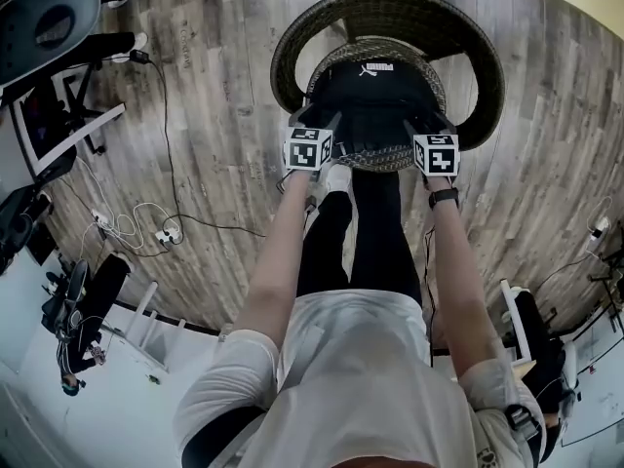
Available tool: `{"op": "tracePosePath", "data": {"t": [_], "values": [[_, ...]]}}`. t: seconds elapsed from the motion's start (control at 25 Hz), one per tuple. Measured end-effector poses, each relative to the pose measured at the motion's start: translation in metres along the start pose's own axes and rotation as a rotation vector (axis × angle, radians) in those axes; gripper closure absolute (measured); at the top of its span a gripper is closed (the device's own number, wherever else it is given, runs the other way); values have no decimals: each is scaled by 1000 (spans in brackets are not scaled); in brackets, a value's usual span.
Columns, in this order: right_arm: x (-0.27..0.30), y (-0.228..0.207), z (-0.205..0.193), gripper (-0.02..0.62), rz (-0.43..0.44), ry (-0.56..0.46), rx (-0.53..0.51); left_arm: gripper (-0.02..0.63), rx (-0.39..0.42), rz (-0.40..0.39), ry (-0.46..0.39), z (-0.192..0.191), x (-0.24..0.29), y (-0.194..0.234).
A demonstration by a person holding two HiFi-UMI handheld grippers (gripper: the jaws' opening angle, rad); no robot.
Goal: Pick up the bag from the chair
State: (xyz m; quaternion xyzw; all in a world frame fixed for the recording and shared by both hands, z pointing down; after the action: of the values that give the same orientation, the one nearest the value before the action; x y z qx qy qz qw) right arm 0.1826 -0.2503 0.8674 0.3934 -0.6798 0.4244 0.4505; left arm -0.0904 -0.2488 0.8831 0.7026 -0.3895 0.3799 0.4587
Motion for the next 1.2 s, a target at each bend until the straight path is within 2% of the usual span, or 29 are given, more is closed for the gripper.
{"op": "tracePosePath", "data": {"t": [0.12, 0.48, 0.6, 0.64, 0.68, 0.72, 1.12, 1.2], "values": [[10, -6, -8, 311, -32, 31, -6, 336, -16, 13, 44, -11, 11, 7], [36, -24, -21, 311, -78, 114, 3, 334, -26, 58, 99, -26, 32, 16], [41, -27, -18, 313, -83, 133, 10, 346, -30, 73, 123, -29, 37, 18], [41, -27, -18, 313, -84, 139, 13, 387, -31, 77, 129, -30, 37, 19], [42, -28, -18, 333, -82, 144, 15, 414, -35, 76, 132, -30, 38, 19], [43, -28, -18, 396, -78, 150, 15, 426, -42, 73, 134, -31, 38, 19], [43, -21, -19, 514, -76, 179, 2, 522, -42, 63, 159, -31, 40, 12], [41, -20, -18, 517, -79, 178, 0, 530, -47, 69, 159, -30, 38, 13]]}}
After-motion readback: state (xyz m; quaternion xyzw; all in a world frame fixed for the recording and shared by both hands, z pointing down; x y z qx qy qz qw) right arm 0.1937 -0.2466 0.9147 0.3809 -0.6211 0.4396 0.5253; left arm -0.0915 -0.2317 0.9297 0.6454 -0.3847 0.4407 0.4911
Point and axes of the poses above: the fingertips, and each gripper's own axes: x forward along the fingers, y to its left, z out of its top, the point moved 8 cm from there along -x, backward along the fingers, and after that the axes turned 6 degrees about y, right-handed, at the moved point
